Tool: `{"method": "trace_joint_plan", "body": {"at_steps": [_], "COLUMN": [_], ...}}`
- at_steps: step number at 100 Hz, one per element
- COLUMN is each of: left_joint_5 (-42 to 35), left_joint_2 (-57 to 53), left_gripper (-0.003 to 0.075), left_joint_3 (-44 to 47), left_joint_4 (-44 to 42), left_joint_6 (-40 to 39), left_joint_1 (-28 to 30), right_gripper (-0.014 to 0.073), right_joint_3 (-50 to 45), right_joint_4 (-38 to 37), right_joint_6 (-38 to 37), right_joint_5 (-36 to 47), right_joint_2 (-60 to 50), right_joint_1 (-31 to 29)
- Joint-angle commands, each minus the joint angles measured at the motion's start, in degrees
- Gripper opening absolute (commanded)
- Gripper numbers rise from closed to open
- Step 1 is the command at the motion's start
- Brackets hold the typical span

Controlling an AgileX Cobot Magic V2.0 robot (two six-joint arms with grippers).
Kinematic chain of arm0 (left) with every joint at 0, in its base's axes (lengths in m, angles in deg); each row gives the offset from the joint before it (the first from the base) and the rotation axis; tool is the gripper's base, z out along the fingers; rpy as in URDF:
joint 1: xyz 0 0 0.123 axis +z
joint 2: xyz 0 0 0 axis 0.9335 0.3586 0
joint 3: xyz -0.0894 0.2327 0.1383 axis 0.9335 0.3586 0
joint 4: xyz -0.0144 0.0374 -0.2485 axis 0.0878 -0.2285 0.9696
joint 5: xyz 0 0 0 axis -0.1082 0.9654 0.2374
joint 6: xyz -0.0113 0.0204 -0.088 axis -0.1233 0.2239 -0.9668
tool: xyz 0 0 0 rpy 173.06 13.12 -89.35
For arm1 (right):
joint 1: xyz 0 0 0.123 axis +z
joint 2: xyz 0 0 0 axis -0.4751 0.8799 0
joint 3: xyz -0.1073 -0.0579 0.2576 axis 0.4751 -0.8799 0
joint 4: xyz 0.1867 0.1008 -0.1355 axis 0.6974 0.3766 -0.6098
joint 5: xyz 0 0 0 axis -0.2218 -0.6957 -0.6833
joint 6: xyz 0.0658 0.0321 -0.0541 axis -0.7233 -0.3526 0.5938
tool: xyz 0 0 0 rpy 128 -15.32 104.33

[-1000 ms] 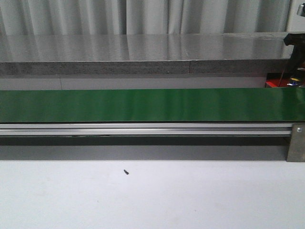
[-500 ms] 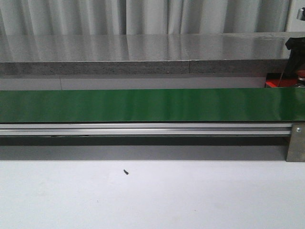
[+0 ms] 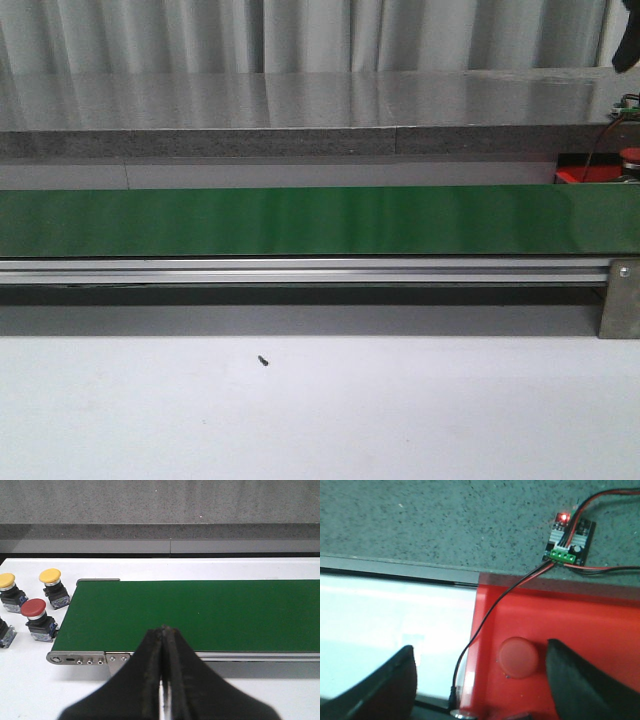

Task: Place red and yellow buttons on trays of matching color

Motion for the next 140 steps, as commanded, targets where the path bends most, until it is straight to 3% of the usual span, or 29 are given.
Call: {"method": "trace_joint_plan", "body": {"at_steps": [1, 26, 78, 107, 121, 140], "left_joint_5": [-4.4, -4.4, -4.4, -4.4, -4.4, -4.16], "left_joint_2": [0.19, 0.19, 0.19, 0.19, 0.19, 0.19], "left_gripper": [-0.002, -0.002, -0.002, -0.002, -0.0019, -0.0019], "left_joint_3": [-1.58, -1.58, -1.58, -1.58, -1.58, -1.58], "left_joint_4": [1.4, 1.49, 1.49, 1.52, 1.52, 1.52], "left_joint_6": [0.03, 0.03, 0.03, 0.03, 0.03, 0.03], "left_joint_1": [-0.27, -0.27, -0.27, -0.27, -0.27, -0.27], "right_gripper": [0.054, 0.054, 0.0539, 0.0533, 0.0382, 0.0017], "right_joint_3": [1.88, -7.08, -58.06, -74.64, -76.89, -76.89], "right_joint_4": [1.21, 1.12, 0.42, -0.14, -0.14, -0.09], "right_joint_6": [0.14, 0.14, 1.29, 1.29, 1.23, 1.23], "right_joint_5": [-1.79, -2.94, 18.43, 23.7, 26.6, 25.87], "right_joint_2": [-7.37, -19.55, -56.57, -70.48, -73.43, -73.65], "right_joint_1": [0.24, 3.47, 10.0, 10.0, 10.0, 10.0]}}
